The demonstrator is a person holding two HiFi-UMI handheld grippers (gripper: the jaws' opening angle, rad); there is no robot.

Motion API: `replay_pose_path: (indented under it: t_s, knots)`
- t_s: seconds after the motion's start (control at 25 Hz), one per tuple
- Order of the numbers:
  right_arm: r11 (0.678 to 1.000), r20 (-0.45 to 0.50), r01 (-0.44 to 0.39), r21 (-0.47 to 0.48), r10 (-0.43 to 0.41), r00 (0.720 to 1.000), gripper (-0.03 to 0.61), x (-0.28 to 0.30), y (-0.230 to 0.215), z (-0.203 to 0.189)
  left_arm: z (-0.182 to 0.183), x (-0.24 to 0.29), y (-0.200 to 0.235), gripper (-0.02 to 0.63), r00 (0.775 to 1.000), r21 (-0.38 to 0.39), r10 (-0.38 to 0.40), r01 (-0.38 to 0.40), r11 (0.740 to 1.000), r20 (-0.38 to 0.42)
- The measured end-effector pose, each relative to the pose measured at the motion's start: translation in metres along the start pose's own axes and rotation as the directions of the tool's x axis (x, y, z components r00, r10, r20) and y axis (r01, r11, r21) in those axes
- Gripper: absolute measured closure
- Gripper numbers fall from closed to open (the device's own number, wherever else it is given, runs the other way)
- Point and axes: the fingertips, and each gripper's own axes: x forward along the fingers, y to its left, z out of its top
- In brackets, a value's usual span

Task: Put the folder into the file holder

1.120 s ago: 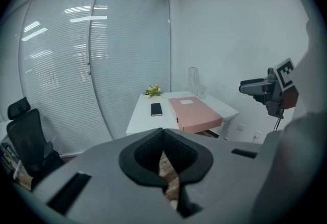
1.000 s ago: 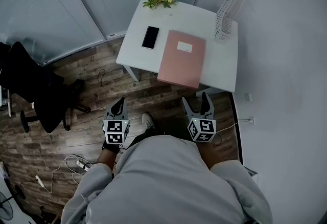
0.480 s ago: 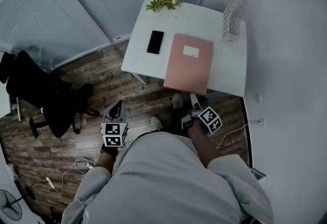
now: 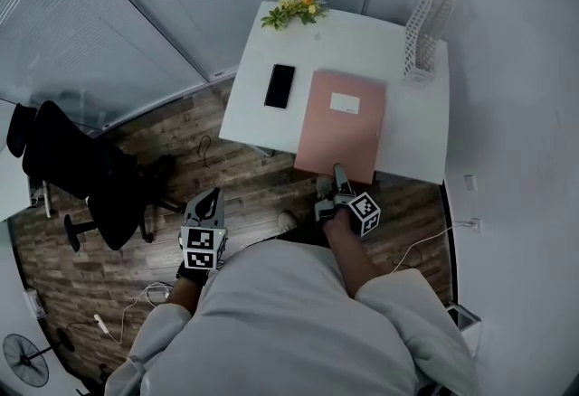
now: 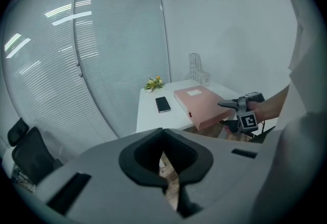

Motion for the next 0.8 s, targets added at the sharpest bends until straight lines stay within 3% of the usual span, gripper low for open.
replay_pose_path:
  t_s: [0.44,0.56,0.6,0.8]
  knots:
    - [0.992,0.087,-0.061,0.110,0.052,0.995,0.164,0.049,-0.018,0.009,-0.002,0.015,0.003,0.606,0.998,0.046,-0.037,0.039,0.998,-0.048]
    - [0.990,0.076,-0.105,0.096,0.097,0.992,0.180,0.049,-0.014,0.010,0.000,0.021,0.006,0.606,0.998,0.043,-0.047,0.050,0.998,-0.051]
    - [0.989,0.070,-0.115,0.090,0.109,0.992,0.214,0.047,-0.012,0.011,0.001,0.023,0.007,0.606,0.997,0.042,-0.051,0.053,0.998,-0.051]
    - [0.991,0.051,-0.123,0.058,0.120,0.991,0.221,0.026,-0.020,0.015,0.008,0.035,0.001,0.606,0.995,0.056,-0.088,0.090,0.994,-0.044]
